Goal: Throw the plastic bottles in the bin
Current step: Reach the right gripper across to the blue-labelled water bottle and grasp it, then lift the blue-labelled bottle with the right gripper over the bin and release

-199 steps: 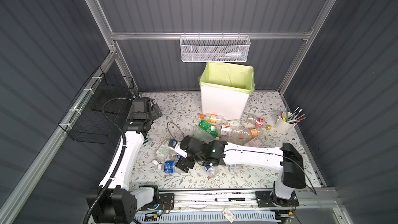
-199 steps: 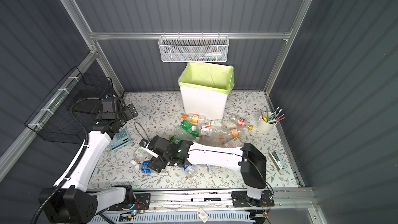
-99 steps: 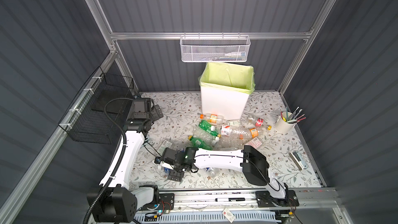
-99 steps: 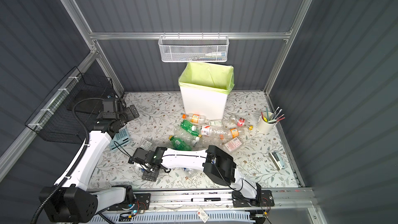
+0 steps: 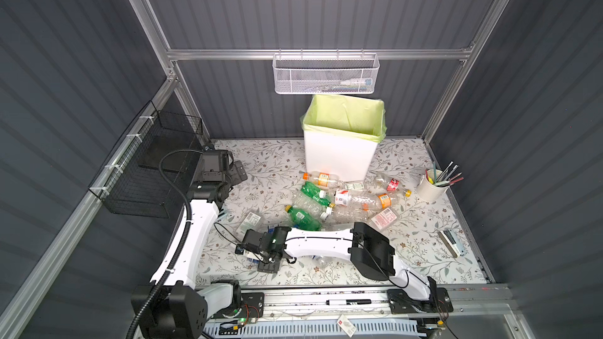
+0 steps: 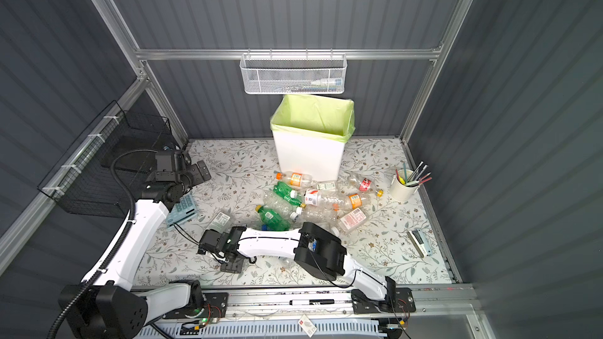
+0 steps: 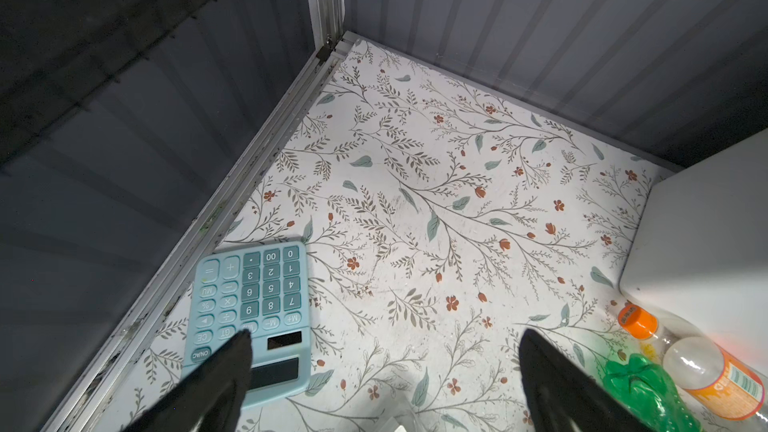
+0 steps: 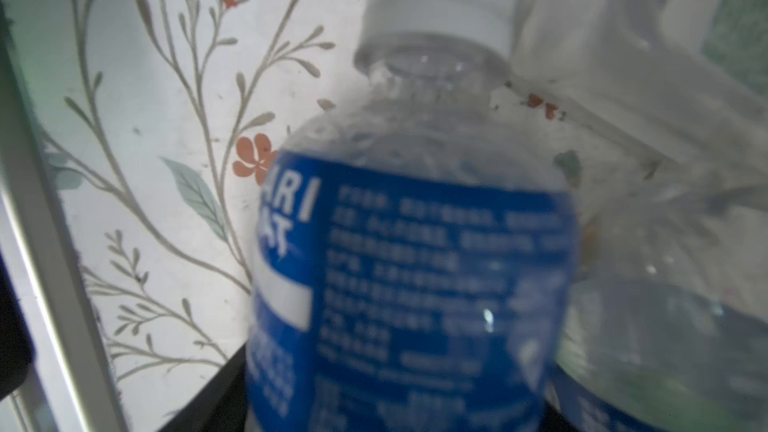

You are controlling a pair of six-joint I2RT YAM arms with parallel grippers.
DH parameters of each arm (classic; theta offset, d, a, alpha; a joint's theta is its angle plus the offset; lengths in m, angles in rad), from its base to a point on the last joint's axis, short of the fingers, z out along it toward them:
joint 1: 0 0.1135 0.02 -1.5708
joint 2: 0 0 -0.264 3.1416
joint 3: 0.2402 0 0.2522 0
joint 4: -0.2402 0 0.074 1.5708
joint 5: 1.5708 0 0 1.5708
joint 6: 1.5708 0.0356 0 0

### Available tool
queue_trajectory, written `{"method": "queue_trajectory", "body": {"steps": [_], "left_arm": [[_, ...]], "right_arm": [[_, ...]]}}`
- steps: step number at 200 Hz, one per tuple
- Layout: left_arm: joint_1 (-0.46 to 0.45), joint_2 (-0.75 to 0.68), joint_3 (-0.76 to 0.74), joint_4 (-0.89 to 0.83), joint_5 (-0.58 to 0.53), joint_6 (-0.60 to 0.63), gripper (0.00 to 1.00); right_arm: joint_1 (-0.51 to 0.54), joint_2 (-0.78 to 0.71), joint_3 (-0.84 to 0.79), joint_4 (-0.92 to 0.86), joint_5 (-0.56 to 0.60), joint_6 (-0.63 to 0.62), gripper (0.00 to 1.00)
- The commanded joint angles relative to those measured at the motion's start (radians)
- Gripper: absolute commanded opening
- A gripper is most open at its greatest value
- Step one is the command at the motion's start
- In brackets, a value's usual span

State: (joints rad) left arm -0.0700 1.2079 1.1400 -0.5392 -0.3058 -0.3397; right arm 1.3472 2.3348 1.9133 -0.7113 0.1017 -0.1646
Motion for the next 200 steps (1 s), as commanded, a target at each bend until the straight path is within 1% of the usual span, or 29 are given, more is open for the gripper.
{"method": "queue_trajectory", "body": {"steps": [1, 13, 22, 60, 82, 113, 116, 123, 143, 161, 180, 200], "left_arm": [[0.006, -0.027, -0.006, -0.021, 0.022, 0.018, 1.0], [0.006, -0.032, -0.007, -0.021, 0.026, 0.018, 1.0], [0.006, -0.035, -0.007, -0.02, 0.032, 0.018, 1.0], [0.006, -0.056, -0.007, -0.013, 0.047, 0.025, 1.0], [0.006, -0.071, -0.006, 0.0, 0.051, 0.033, 1.0], [0.006, -0.083, -0.009, 0.018, 0.056, 0.038, 1.0], [0.006, -0.084, -0.008, 0.02, 0.059, 0.039, 1.0], [0.006, -0.088, -0.011, 0.026, 0.064, 0.039, 1.0], [0.006, -0.096, -0.024, 0.05, 0.086, 0.043, 1.0], [0.006, -0.115, -0.048, 0.088, 0.115, 0.046, 1.0], [0.006, -0.132, -0.081, 0.123, 0.145, 0.039, 1.0], [0.006, -0.136, -0.104, 0.129, 0.154, 0.029, 1.0]], "right_arm": [[-0.004, -0.032, 0.001, 0.01, 0.004, 0.01, 0.59], [-0.005, -0.065, -0.025, 0.036, -0.007, 0.027, 0.55], [-0.006, -0.101, -0.055, 0.066, -0.011, 0.039, 0.54], [-0.01, -0.32, -0.26, 0.194, 0.007, 0.097, 0.5], [-0.019, -0.491, -0.415, 0.275, 0.071, 0.118, 0.5], [-0.042, -0.753, -0.597, 0.372, 0.2, 0.128, 0.49], [-0.072, -0.779, -0.612, 0.381, 0.221, 0.127, 0.49], [-0.09, -0.844, -0.643, 0.4, 0.262, 0.121, 0.48], [-0.15, -1.035, -0.714, 0.465, 0.366, 0.074, 0.45], [-0.217, -1.192, -0.745, 0.547, 0.434, -0.024, 0.47], [-0.304, -1.322, -0.726, 0.614, 0.431, -0.131, 0.47], [-0.406, -1.373, -0.679, 0.676, 0.388, -0.235, 0.47]]}}
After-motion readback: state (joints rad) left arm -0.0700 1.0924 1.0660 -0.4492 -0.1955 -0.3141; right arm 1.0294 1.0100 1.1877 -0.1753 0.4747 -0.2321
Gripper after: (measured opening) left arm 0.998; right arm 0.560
